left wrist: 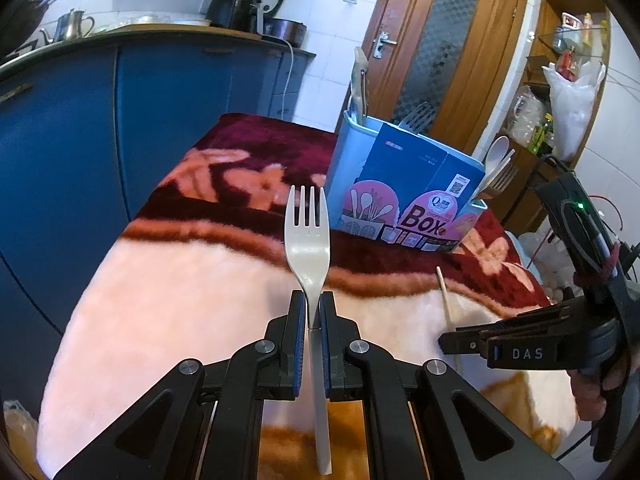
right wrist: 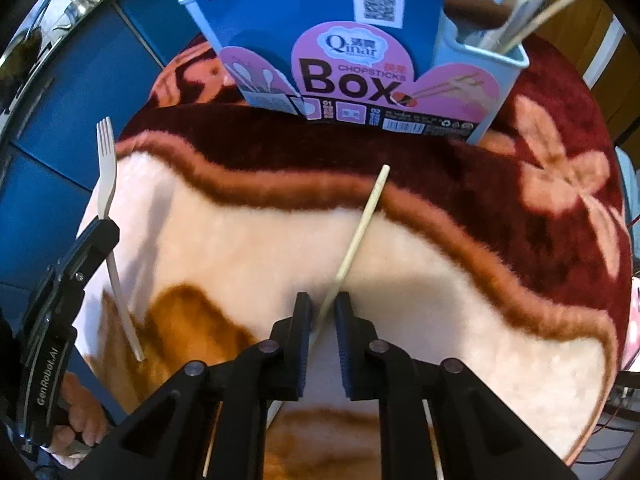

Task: Organize utensils
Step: 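Grasp the thin wooden chopstick with the right tool while the left tool holds the fork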

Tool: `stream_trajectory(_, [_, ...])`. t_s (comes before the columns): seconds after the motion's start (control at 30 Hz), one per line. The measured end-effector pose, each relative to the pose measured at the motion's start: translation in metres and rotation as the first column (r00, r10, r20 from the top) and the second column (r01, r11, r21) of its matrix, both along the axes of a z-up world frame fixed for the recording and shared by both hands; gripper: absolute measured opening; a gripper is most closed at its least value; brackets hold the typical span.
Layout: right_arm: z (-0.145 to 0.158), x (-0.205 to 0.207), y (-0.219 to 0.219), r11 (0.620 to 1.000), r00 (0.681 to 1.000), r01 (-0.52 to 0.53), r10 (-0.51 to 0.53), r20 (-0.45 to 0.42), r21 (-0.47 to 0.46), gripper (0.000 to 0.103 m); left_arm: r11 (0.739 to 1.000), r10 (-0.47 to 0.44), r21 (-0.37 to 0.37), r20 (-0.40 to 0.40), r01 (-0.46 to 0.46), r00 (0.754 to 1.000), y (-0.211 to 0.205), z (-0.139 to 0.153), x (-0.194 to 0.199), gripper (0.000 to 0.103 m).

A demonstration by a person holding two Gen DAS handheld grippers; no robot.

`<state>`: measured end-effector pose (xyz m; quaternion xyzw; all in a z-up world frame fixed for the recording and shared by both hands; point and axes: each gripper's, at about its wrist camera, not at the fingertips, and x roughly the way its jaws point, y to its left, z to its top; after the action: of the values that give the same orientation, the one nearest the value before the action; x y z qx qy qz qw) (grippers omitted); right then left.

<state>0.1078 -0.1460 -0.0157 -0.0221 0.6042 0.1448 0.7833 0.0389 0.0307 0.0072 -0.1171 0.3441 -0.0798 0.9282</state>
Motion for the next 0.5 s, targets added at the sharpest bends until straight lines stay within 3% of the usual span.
stream_trajectory(0.2, [0.003, -0.009, -0.003, 1.0, 0.998, -0.011, 0.01, 0.06, 0.027, 0.006, 1.0, 0.006, -0.003, 0.03, -0.006, 1.0, 0.003, 0.008, -0.007, 0.007])
stream_trajectory(0.5, [0.015, -0.036, -0.024, 0.983, 0.987, -0.013, -0.016, 0.158, 0.182, 0.006, 1.0, 0.008, 0.018, 0.076, -0.01, 0.997, -0.004, 0.023, -0.015, 0.007])
